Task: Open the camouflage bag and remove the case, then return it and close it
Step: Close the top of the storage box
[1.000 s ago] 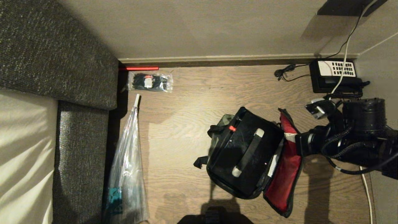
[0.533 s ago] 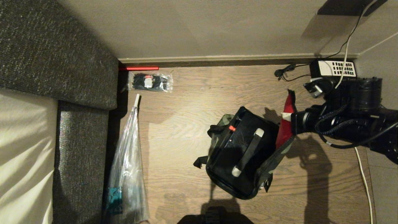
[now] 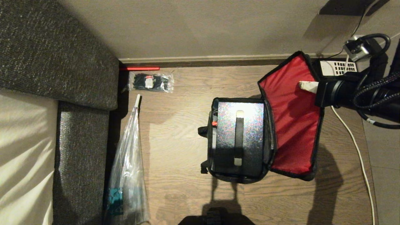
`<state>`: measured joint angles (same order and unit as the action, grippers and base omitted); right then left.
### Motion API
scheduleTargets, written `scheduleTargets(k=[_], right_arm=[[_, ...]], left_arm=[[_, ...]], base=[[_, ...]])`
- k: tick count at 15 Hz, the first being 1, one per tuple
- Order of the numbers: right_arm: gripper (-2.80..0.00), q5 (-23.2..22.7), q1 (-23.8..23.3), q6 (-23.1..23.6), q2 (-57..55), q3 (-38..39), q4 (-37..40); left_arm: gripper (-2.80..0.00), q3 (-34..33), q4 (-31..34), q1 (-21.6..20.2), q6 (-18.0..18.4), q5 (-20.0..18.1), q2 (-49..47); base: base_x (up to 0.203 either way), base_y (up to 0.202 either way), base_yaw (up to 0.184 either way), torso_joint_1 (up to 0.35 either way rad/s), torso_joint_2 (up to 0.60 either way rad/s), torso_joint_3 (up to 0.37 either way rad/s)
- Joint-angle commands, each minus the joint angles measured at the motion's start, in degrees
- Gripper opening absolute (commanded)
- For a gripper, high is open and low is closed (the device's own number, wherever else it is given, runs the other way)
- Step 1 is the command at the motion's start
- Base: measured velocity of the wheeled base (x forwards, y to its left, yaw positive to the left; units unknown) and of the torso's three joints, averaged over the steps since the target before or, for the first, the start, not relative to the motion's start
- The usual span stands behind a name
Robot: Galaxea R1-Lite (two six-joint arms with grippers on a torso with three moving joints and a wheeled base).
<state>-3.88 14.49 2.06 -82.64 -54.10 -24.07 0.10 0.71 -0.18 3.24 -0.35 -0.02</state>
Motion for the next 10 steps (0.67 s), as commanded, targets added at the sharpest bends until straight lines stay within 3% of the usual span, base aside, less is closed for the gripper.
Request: scheduleTargets(k=[1,3,6,10], right_arm=[[-2.8,0.1,0.04,-0.04,1.05,1.87,0.13],[-2.8,-0.01,0.03,-0.2,2.75,-1.53,0.26],[-2.8,-0.04,0.08,-0.16,1.0,4.26,-0.19],[-2.8,-0.15,0.41,-1.88,-0.32,-1.15,-1.9]], left_arm=[[-2.8,-0.01,0.0,0.01,0.01,0.0,0.11],[-2.8,-0.01,0.0,0.01,0.01,0.0,0.11],[-2.8,-0.01,0.0,0.01,0.01,0.0,0.11],[-2.8,-0.01,0.0,0.01,0.01,0.0,0.11]], base=[[0.0,0.0,0.0,0.0,0.0,0.0],[0.0,0.0,0.0,0.0,0.0,0.0],[0.0,0.0,0.0,0.0,0.0,0.0],[0.0,0.0,0.0,0.0,0.0,0.0]])
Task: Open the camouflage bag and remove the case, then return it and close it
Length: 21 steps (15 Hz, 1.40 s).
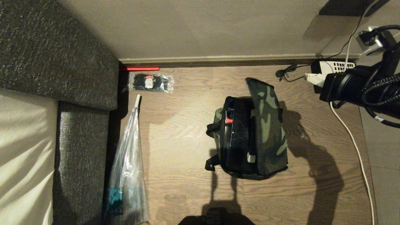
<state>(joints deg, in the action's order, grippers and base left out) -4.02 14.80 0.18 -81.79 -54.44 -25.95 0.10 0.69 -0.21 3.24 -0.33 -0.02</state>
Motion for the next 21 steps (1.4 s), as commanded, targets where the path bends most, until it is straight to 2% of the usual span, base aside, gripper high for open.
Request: scheduleTargets(k=[1,4,8,11,15,17,19,21], right_arm=[[-2.8,0.05,0.15,-0.13,-2.46,1.92,-0.12],[-2.8,0.04,0.3,-0.51,-7.08,6.36,0.1],[-2.8,0.14,0.53,-0.88,-11.98,6.66,0.74],[-2.8,0.49,-1.3,-1.57,-15.73,5.57,0.46],[-2.8,0.4,-1.26,-0.63,-16.61,9.43,3.54],[-2.8,1.55,-1.82,-0.55,-18.06,9.14,3.68],[-2.8,5.51,-2.31,-0.32,-19.53,8.16,3.4],[-2.8,5.66,-2.25,-1.04,-20.79,4.7,3.33]], left_arm=[[-2.8,-0.01,0.02,0.03,0.01,-0.02,0.11],[-2.8,-0.01,0.02,0.03,0.01,-0.02,0.11],[-2.8,-0.01,0.02,0.03,0.01,-0.02,0.11],[-2.8,-0.01,0.02,0.03,0.01,-0.02,0.11],[-2.8,-0.01,0.02,0.03,0.01,-0.02,0.11],[-2.8,-0.01,0.02,0.03,0.04,-0.02,0.11],[-2.8,-0.01,0.02,0.03,0.01,-0.02,0.11],[-2.8,-0.01,0.02,0.03,0.01,-0.02,0.11]], base=[[0.0,0.0,0.0,0.0,0.0,0.0],[0.0,0.0,0.0,0.0,0.0,0.0],[0.0,0.0,0.0,0.0,0.0,0.0],[0.0,0.0,0.0,0.0,0.0,0.0],[0.0,0.0,0.0,0.0,0.0,0.0],[0.0,0.0,0.0,0.0,0.0,0.0],[0.0,0.0,0.0,0.0,0.0,0.0],[0.0,0.0,0.0,0.0,0.0,0.0]])
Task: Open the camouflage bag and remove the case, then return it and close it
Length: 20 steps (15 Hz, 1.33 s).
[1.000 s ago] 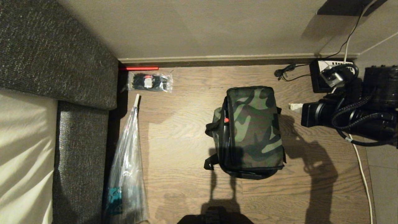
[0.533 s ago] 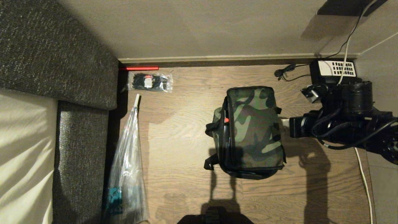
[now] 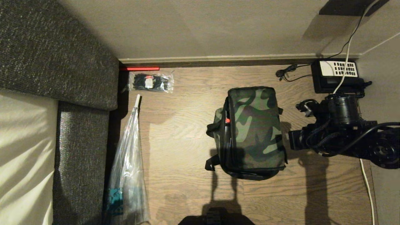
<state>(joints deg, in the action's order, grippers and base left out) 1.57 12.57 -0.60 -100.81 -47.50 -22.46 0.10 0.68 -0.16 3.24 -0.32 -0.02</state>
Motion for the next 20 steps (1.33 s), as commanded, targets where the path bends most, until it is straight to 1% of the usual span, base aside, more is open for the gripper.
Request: scheduleTargets(k=[1,4,9,12,15,17,18,20], right_arm=[[-2.8,-0.01,-0.03,-1.08,-2.34,-5.23,-0.19],[-2.8,-0.22,-0.07,-4.82,-6.5,-14.54,-0.81],[-2.8,0.26,-1.41,-8.36,-17.06,-28.27,-11.1],[-2.8,0.83,-1.97,-9.27,-22.95,-35.24,-16.67],[-2.8,1.37,-2.33,-8.66,-29.94,-42.2,-22.86],[-2.8,1.88,-2.37,-8.61,-32.98,-44.76,-21.47],[-2.8,2.9,-2.37,-8.81,-33.54,-45.28,-20.48],[-2.8,3.78,-2.33,-10.9,-32.24,-44.67,-16.08]], left_arm=[[-2.8,-0.01,0.02,-0.01,0.01,-0.03,0.11],[-2.8,-0.01,0.02,-0.02,0.01,-0.03,0.11],[-2.8,-0.01,0.02,-0.02,0.1,-0.03,0.11],[-2.8,-0.01,0.02,0.05,0.01,-0.03,0.12],[-2.8,-0.01,0.02,0.07,0.01,-0.03,0.12],[-2.8,-0.01,0.02,0.07,0.01,-0.03,0.02],[-2.8,-0.01,0.02,0.07,0.01,-0.03,-0.15],[-2.8,-0.01,0.02,0.07,0.01,-0.03,-0.15]], base=[[0.0,0.0,0.0,0.0,0.0,0.0],[0.0,0.0,0.0,0.0,0.0,0.0],[0.0,0.0,0.0,0.0,0.0,0.0],[0.0,0.0,0.0,0.0,0.0,0.0],[0.0,0.0,0.0,0.0,0.0,0.0],[0.0,0.0,0.0,0.0,0.0,0.0],[0.0,0.0,0.0,0.0,0.0,0.0],[0.0,0.0,0.0,0.0,0.0,0.0]])
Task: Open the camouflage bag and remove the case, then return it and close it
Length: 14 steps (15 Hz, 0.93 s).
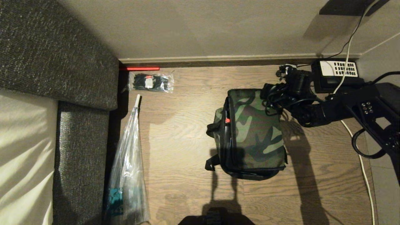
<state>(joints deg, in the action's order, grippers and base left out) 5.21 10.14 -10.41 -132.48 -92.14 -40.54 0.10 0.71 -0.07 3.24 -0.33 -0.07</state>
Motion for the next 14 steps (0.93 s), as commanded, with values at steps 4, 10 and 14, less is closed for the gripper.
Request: scheduleTargets(k=[4,10,14], right_arm=[[-2.8,-0.02,1.07,-10.34,6.71,3.16,16.11],[-2.8,-0.08,3.8,-15.59,12.38,7.75,25.82],[-2.8,-0.09,-0.19,-12.03,13.73,7.75,22.16]], left_arm=[[-2.8,-0.01,0.0,-0.01,0.01,-0.02,-0.1],[-2.8,-0.01,0.0,-0.1,0.01,-0.02,-0.12],[-2.8,-0.01,0.0,-0.1,0.01,-0.02,-0.1]], base=[[0.0,0.0,0.0,0.0,0.0,0.0],[0.0,0.0,0.0,0.0,0.0,0.0],[0.0,0.0,0.0,0.0,0.0,0.0]])
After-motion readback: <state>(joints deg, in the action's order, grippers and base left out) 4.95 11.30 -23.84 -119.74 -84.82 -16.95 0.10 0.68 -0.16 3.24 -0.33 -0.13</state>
